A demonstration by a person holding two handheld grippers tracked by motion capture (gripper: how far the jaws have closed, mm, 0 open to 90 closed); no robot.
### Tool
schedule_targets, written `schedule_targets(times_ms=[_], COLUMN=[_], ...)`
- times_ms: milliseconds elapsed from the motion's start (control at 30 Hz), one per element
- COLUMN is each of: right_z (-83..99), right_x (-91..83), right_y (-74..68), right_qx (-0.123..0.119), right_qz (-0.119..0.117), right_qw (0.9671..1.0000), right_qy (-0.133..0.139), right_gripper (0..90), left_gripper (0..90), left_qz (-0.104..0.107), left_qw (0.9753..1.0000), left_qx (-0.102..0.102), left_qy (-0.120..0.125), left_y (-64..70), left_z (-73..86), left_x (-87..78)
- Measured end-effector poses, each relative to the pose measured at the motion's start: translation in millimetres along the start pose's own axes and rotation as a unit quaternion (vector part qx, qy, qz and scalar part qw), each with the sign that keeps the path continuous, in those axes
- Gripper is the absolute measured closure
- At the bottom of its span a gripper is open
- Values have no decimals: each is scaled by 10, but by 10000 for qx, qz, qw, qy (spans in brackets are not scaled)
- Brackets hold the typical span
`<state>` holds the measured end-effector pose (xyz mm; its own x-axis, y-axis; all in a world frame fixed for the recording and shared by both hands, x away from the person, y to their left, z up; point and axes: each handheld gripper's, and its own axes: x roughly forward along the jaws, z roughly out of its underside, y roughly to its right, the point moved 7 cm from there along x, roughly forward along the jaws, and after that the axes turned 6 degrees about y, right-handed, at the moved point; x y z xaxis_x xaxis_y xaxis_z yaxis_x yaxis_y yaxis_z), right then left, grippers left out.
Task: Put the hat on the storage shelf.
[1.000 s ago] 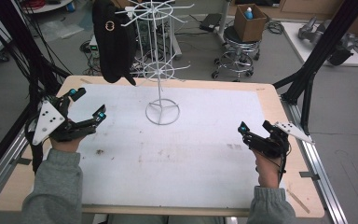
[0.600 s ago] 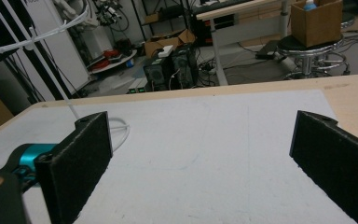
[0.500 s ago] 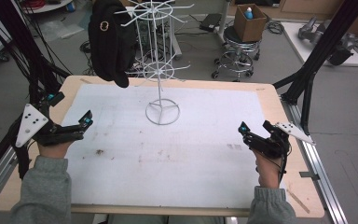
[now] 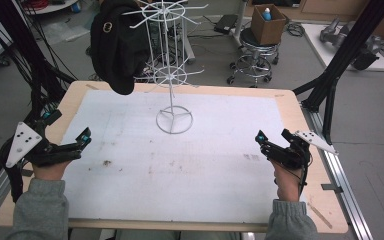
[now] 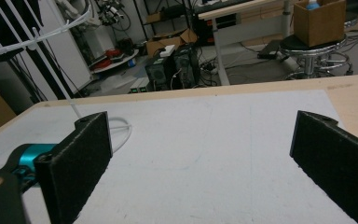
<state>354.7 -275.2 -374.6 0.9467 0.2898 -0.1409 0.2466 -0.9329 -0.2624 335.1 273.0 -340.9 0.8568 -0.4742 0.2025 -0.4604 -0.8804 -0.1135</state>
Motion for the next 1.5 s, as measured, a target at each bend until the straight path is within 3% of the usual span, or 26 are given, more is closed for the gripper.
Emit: schedule_targets(times_ms=[267, 500, 733, 1500], right_z=[-9, 4, 8, 8], right_x=[-19, 2, 7, -29], right_y=[23, 8, 7, 29], right_qx=[20, -16, -15, -37], right_qz=[14, -13, -22, 28], right_qw=[10000, 10000, 10000, 10000], right_qy=[28, -8, -10, -13], right_gripper=[45, 45, 45, 45], left_gripper=[17, 17, 17, 17], left_qz=[-137, -185, -119, 50], left_qw=[9995, 9995, 9992, 9994], left_qx=[-115, -96, -85, -147], left_qy=[-252, -254, -375, -325], left_y=[-57, -73, -40, 11], left_z=[242, 245, 327, 338], left_x=[-140, -185, -170, -113])
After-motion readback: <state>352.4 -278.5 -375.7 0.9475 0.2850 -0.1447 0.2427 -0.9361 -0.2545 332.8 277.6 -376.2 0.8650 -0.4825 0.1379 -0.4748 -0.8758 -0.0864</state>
